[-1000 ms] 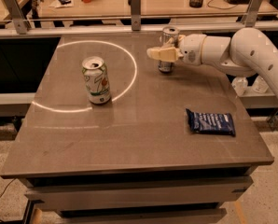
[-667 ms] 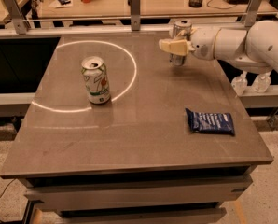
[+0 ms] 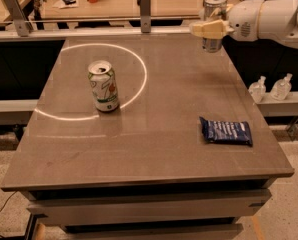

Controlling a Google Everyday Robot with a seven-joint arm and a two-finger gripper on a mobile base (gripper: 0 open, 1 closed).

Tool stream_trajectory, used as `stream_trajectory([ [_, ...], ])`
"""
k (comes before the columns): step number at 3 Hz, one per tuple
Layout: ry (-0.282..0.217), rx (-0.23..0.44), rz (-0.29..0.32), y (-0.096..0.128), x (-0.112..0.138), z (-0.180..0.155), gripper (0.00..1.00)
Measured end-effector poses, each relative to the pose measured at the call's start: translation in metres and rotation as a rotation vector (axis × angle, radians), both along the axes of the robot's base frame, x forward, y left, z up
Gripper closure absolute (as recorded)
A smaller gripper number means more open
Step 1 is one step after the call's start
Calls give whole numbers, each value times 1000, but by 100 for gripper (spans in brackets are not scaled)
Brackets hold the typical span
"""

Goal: Pick redbull can

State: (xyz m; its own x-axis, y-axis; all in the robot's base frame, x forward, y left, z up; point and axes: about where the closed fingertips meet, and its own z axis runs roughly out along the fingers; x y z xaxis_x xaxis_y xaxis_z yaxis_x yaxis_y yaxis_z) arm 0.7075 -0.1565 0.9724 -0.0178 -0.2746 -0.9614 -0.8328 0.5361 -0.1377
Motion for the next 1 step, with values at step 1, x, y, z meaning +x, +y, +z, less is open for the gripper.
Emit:
stream_trajectory([
  [1,-15,-6,16,-3,-4,11,100],
])
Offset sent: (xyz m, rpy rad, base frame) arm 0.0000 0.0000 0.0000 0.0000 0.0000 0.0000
